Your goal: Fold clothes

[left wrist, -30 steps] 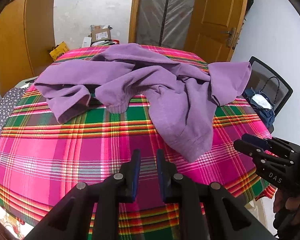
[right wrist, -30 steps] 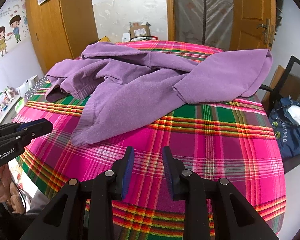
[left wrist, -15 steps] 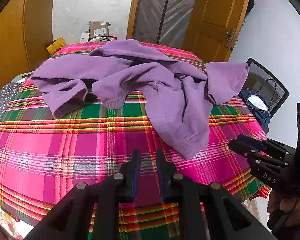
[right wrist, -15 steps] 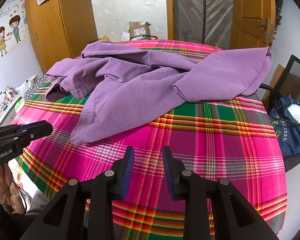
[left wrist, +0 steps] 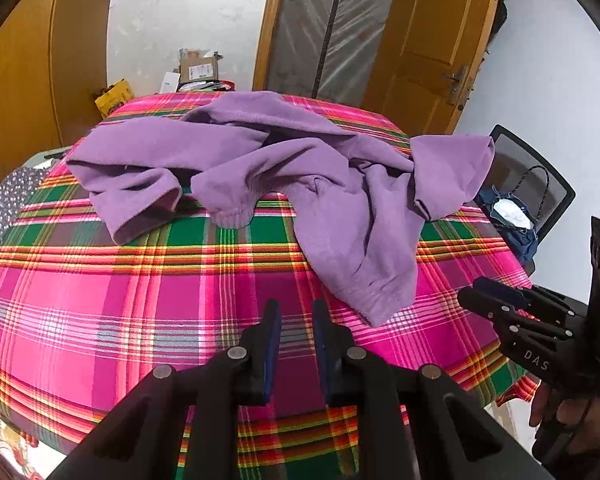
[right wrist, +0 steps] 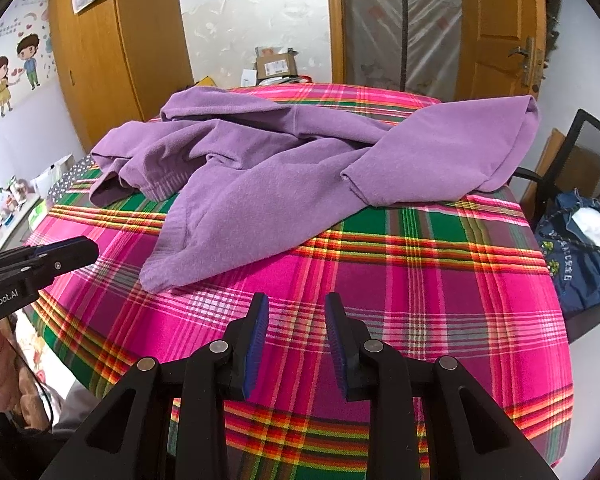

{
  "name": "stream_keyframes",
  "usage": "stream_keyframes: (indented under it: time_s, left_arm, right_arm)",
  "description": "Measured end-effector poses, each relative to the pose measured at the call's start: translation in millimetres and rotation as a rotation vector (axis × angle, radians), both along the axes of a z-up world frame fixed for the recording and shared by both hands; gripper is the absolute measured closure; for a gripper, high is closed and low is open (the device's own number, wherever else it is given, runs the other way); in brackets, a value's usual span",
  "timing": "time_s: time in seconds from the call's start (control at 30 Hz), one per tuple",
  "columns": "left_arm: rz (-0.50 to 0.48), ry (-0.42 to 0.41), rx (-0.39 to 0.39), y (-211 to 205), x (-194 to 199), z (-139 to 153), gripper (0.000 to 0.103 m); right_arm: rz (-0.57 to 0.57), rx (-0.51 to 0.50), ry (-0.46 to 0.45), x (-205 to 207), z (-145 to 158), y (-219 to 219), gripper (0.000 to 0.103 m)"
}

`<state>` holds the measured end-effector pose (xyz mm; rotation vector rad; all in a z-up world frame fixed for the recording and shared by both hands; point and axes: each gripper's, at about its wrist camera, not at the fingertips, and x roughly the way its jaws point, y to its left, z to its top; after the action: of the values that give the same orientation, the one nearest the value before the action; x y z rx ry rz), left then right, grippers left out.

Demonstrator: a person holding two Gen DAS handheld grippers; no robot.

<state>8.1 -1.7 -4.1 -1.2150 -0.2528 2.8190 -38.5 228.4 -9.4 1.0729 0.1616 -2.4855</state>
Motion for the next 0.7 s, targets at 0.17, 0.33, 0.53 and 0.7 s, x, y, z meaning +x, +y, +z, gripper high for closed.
stream_keyframes:
  time_s: [0.17, 0.33, 0.53, 0.7]
  left_arm:
    - [-0.026, -0.006, 0.002, 1.9, 2.6, 1.3, 0.087]
    - [-0.058, 0.013, -0.022, 7.3, 9.8, 5.2, 0.087]
    - [-0.100, 0.016, -0.040, 13.2, 11.3, 5.6, 0.087]
    - [-0.097, 0.015, -0.055, 13.6, 8.9, 3.4, 0.087]
  right_arm:
    - [0.001, -0.013, 0.012, 2.4, 2.5, 2.0, 0.073]
    - [0.004, -0.021, 0.016, 3.5, 3.0, 2.1, 0.073]
    - [0.006, -0.027, 0.025, 2.6, 4.5, 0.9, 0.073]
    - [-0.005, -0.041, 0.051, 2.5, 8.4, 3.4, 0.073]
